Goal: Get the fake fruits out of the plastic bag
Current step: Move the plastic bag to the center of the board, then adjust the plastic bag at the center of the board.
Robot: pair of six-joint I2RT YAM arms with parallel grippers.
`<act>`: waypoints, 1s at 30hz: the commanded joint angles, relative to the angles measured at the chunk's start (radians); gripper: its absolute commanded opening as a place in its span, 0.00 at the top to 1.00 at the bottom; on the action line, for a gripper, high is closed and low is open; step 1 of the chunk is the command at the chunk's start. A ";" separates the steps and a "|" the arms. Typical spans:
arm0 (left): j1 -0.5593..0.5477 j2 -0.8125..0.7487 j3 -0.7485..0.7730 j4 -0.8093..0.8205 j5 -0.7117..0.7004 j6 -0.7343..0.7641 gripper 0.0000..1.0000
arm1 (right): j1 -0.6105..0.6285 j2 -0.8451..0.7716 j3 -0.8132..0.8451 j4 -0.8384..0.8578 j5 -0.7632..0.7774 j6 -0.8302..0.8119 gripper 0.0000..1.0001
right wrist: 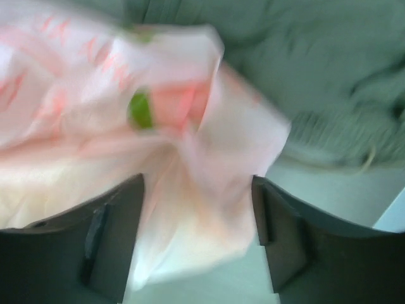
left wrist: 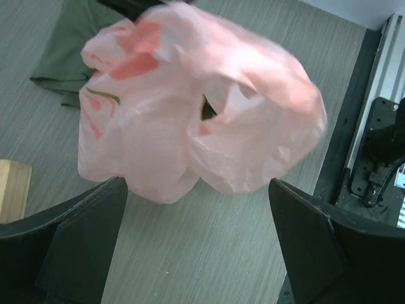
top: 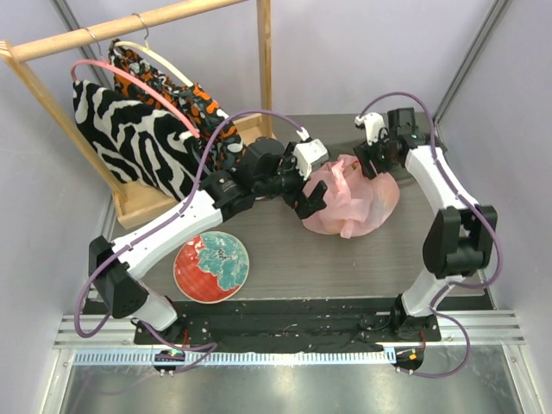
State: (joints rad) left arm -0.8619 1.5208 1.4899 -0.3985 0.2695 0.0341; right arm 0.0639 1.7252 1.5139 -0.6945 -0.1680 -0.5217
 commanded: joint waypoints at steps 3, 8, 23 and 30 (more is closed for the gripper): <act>-0.009 -0.008 0.067 0.130 0.016 -0.120 0.00 | -0.016 -0.451 -0.129 -0.163 -0.180 0.236 0.16; -0.006 0.033 0.151 0.144 0.184 -0.220 0.00 | -0.013 -0.588 -0.196 -0.272 -0.441 0.189 0.16; 0.046 -0.021 0.066 0.125 0.527 -0.462 0.00 | 0.068 -0.575 -0.177 -0.413 -0.433 0.066 0.20; -0.057 0.085 0.139 0.066 0.317 -0.516 0.00 | 0.065 -0.549 -0.164 -0.364 -0.318 0.094 0.20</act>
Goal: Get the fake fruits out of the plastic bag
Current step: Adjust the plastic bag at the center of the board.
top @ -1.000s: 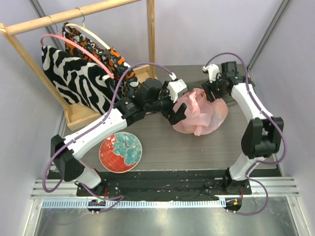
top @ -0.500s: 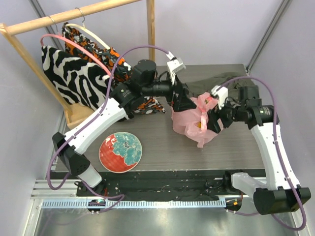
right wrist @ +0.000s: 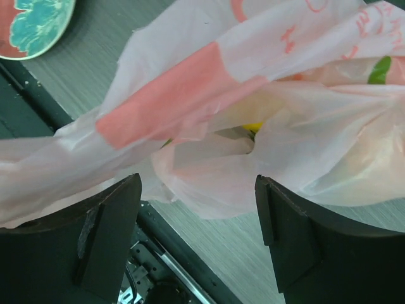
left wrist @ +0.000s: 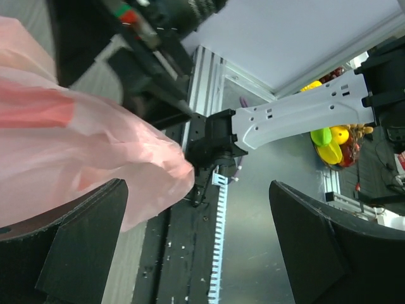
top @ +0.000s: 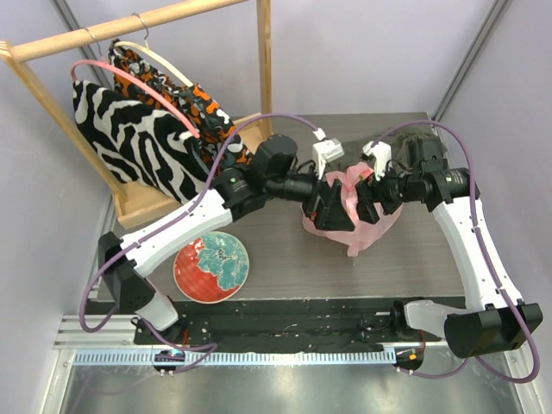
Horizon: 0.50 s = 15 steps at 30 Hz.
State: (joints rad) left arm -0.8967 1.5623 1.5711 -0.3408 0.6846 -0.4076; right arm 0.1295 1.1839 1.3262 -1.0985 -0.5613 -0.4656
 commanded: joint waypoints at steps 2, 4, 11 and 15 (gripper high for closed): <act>-0.022 0.064 0.064 0.014 -0.100 -0.088 0.00 | 0.002 -0.013 0.010 0.051 0.096 0.059 0.19; -0.022 0.079 0.053 0.046 -0.129 -0.126 0.00 | 0.002 -0.017 -0.001 0.068 0.080 0.070 0.20; -0.024 0.232 0.107 0.144 -0.246 -0.165 0.32 | -0.025 -0.021 -0.018 0.106 0.087 0.150 0.19; -0.012 0.240 0.227 -0.044 -0.193 0.146 1.00 | -0.057 -0.036 -0.019 0.050 0.130 0.119 0.18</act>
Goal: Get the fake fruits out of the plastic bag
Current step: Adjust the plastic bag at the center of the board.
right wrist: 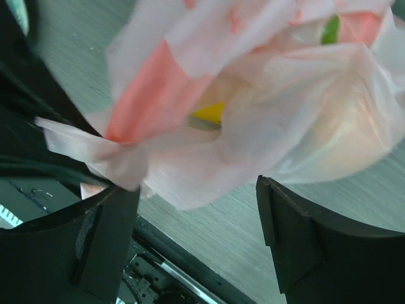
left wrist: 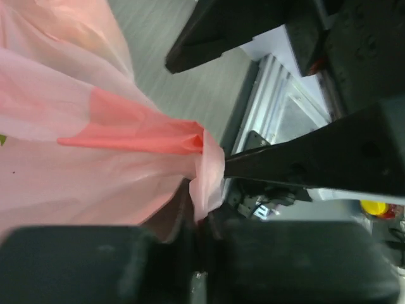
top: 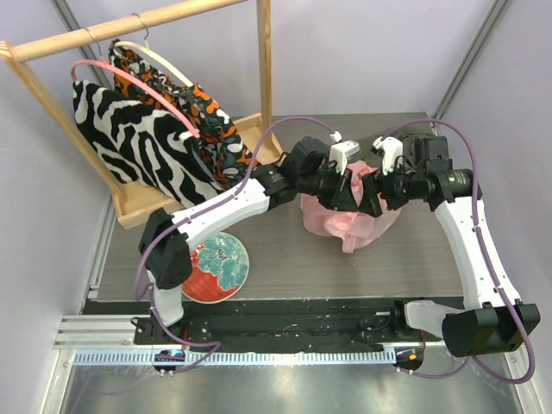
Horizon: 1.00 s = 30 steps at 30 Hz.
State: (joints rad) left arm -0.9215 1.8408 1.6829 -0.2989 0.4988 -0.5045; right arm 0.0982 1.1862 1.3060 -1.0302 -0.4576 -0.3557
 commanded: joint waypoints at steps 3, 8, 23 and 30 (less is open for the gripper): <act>0.102 -0.139 0.020 -0.166 0.003 0.336 1.00 | -0.048 -0.092 0.003 -0.169 -0.168 -0.220 0.20; 0.135 -0.327 -0.113 -0.241 -0.015 0.429 1.00 | 0.087 -0.140 -0.097 -0.010 -0.153 -0.192 0.19; 0.210 -0.433 -0.259 -0.200 -0.092 0.379 1.00 | 0.261 0.115 0.079 -0.031 0.047 -0.273 0.17; 0.213 -0.413 -0.246 -0.203 -0.083 0.379 1.00 | 0.351 -0.019 -0.028 -0.093 -0.015 -0.187 0.20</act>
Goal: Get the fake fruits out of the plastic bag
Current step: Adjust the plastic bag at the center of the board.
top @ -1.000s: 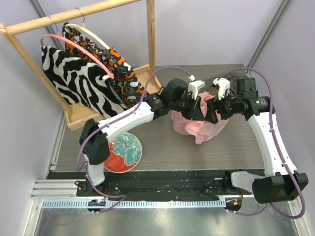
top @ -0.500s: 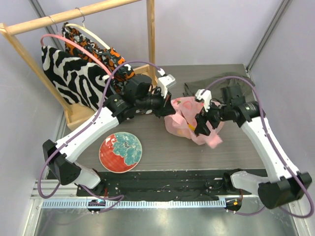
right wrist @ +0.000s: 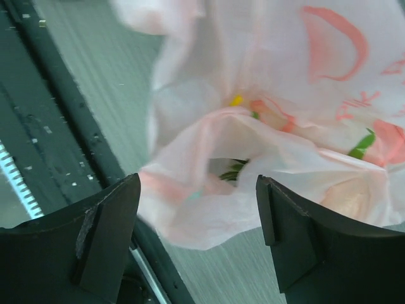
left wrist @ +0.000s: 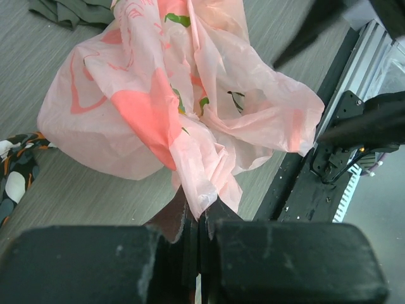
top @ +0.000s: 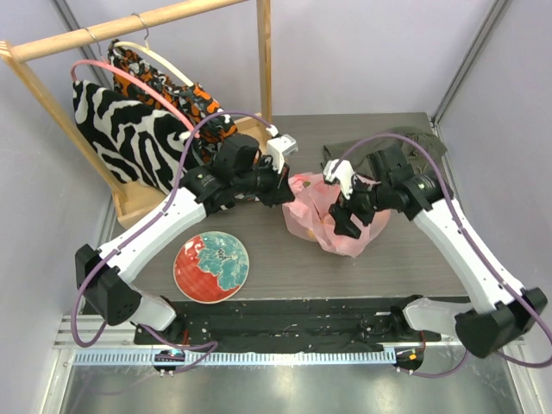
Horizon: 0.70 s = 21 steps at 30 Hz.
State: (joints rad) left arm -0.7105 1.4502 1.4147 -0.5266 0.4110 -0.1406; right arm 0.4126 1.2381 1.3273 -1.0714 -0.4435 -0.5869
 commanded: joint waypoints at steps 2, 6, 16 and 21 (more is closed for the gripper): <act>0.002 0.001 0.042 0.019 0.003 0.021 1.00 | 0.048 -0.074 -0.111 -0.058 -0.029 0.035 0.21; 0.002 0.030 0.075 -0.003 -0.020 0.077 1.00 | 0.060 -0.043 -0.172 -0.050 0.009 0.056 0.23; 0.035 0.130 0.258 -0.057 -0.078 0.127 1.00 | -0.074 0.058 0.061 0.059 0.097 0.185 0.99; 0.068 0.468 0.790 -0.323 -0.083 0.308 1.00 | -0.282 0.205 0.344 0.132 0.103 0.222 0.99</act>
State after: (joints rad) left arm -0.6727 1.7134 1.8256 -0.6662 0.3527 0.0238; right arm 0.2615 1.3769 1.4715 -1.0550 -0.3618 -0.4248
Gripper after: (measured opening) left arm 0.024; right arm 0.032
